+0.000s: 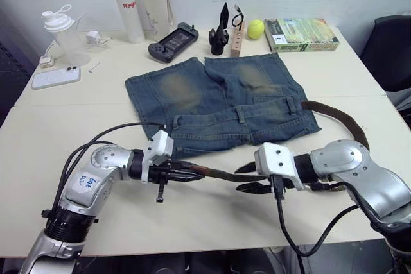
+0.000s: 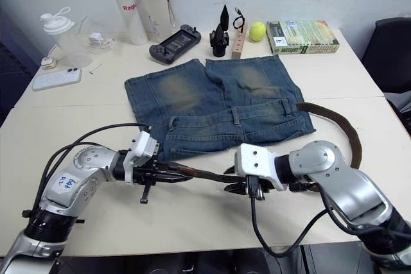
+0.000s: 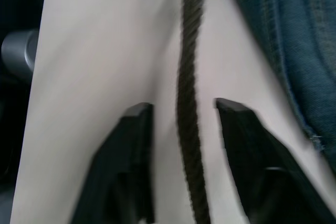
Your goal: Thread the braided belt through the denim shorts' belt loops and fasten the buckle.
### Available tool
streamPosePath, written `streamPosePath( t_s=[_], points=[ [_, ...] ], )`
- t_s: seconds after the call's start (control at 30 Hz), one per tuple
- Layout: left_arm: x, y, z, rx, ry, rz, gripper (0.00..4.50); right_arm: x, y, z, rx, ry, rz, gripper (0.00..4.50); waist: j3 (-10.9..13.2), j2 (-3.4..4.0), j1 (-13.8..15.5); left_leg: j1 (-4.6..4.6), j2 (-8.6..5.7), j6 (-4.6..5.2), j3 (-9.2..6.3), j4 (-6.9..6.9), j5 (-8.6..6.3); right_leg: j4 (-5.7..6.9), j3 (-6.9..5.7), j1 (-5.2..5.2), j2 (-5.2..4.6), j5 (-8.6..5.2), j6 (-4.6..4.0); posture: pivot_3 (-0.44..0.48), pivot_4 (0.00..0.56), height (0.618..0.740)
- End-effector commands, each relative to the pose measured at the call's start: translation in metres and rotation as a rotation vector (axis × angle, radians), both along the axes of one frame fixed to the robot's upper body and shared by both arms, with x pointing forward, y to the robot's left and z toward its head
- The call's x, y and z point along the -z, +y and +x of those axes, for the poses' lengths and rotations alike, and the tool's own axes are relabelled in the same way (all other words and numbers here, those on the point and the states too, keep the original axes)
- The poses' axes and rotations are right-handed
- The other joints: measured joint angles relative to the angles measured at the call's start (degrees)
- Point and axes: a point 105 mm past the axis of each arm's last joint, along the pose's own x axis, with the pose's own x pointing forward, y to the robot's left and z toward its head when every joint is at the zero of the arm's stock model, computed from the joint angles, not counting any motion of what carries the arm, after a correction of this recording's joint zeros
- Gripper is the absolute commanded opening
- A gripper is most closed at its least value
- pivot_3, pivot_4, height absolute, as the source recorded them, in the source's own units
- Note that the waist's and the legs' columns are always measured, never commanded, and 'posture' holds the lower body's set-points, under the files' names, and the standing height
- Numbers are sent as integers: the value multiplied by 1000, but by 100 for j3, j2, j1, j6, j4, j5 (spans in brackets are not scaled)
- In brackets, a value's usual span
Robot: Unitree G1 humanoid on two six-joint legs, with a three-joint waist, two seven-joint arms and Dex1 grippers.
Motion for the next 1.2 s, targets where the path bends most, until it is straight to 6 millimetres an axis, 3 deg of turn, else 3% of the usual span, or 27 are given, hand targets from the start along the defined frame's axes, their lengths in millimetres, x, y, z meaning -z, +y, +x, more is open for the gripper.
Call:
streamPosePath(
  t_s=[0.03, 0.13, 0.27, 0.3, 0.37, 0.43, 0.5, 0.57, 0.77, 1.0, 1.1, 1.2],
  points=[
    [-9, -4, -5, -42, 122, -123, 0, -29, -35, 15, 270, 67, 239, 3484, 0, 0, 16, -1, -2, 3, -3, 0, 1, 1, -1, 2, -2, 0, 1, 0, 150, 724],
    [-15, -9, -10, -84, 268, -236, 0, -25, -58, -9, 350, 271, 453, 3484, -1, -2, 35, -17, -2, 4, -37, 0, 1, 1, -23, 12, -4, 1, 1, 0, 150, 724],
    [-23, -14, -11, -123, 383, -334, 0, -28, -60, -40, 314, 418, 705, 3484, 0, 1, -5, -36, -2, 5, -62, -1, 2, -3, -26, 9, 2, 1, 1, 0, 150, 724],
    [-26, -16, -12, -124, 408, -364, 0, -33, -60, -46, 294, 471, 840, 3484, 1, 6, -15, -35, -2, 7, -61, 0, 6, 1, -26, 8, 3, 1, 1, 0, 150, 724],
    [-31, -19, -12, -126, 440, -400, 0, -33, -55, -55, 286, 584, 997, 3484, 1, 5, -16, -22, -5, 11, -58, -6, 8, -2, -23, 18, 2, 1, 1, 0, 150, 724],
    [-33, -20, -13, -127, 458, -409, 0, -21, -32, -61, 302, 708, 1004, 3484, 1, 6, -22, -18, -5, 12, -58, -6, 7, -3, -21, 18, 2, 0, 1, 0, 150, 724],
    [-33, -20, -14, -127, 470, -410, 0, 0, -15, -55, 405, 820, 998, 3484, 1, 6, -37, -16, -5, 11, -56, -7, 7, -3, -16, 15, 2, 0, 0, 0, 150, 724],
    [-32, -20, -15, -128, 477, -406, 0, 8, -2, -43, 475, 897, 1093, 3484, 0, 4, -38, -16, -5, 6, -50, -7, 6, -2, -8, 6, 3, -1, -1, 0, 150, 724],
    [-28, -19, -14, -133, 477, -397, 0, -13, -3, -16, 523, 933, 1392, 3484, 1, 6, -3, -32, -16, 3, -42, -4, 8, -2, -1, -12, 3, 0, 2, 0, 150, 724],
    [-26, -17, -14, -141, 470, -389, 0, -13, 1, -15, 535, 918, 1379, 3484, 1, 7, -18, -43, -12, 3, -42, -7, 8, -1, 0, -27, 5, 0, 1, 0, 150, 724],
    [-26, -16, -12, -147, 467, -391, 0, -11, 6, -17, 532, 924, 1364, 2706, 1, 8, -14, -57, -12, 3, -41, -6, 10, 5, 2, -44, 5, 0, 1, 0, 150, 724],
    [-26, -15, -10, -159, 464, -396, 0, -8, 10, -20, 531, 923, 1334, 1286, 1, 8, -15, -62, -12, 3, -40, -6, 11, 7, 2, -50, 4, 0, 1, 0, 150, 724]
  ],
)
